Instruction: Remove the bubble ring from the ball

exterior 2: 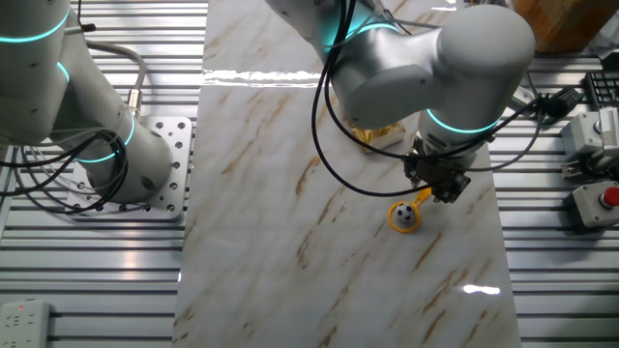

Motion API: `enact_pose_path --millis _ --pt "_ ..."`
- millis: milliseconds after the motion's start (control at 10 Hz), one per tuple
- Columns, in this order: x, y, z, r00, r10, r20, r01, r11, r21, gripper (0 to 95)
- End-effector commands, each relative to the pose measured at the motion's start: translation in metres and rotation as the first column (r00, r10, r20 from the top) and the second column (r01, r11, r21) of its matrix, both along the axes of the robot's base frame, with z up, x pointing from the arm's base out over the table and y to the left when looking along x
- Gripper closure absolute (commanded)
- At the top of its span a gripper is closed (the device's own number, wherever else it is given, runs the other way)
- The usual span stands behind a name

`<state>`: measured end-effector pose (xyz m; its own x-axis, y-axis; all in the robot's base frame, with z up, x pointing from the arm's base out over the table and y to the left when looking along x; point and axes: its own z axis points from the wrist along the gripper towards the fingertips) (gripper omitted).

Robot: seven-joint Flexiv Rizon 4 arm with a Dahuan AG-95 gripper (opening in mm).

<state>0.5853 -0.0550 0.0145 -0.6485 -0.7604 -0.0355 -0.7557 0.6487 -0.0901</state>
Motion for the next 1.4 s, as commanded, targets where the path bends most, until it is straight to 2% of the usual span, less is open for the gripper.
enact_pose_path --millis 100,1400 --pt "-0.0002 0.0006 0.0001 1.0 0.001 -0.001 -0.001 1.0 0.005 57.0" --pt "0.001 0.0019 -0.0053 1.0 -0.001 0.001 0.001 1.0 0.011 57.0"
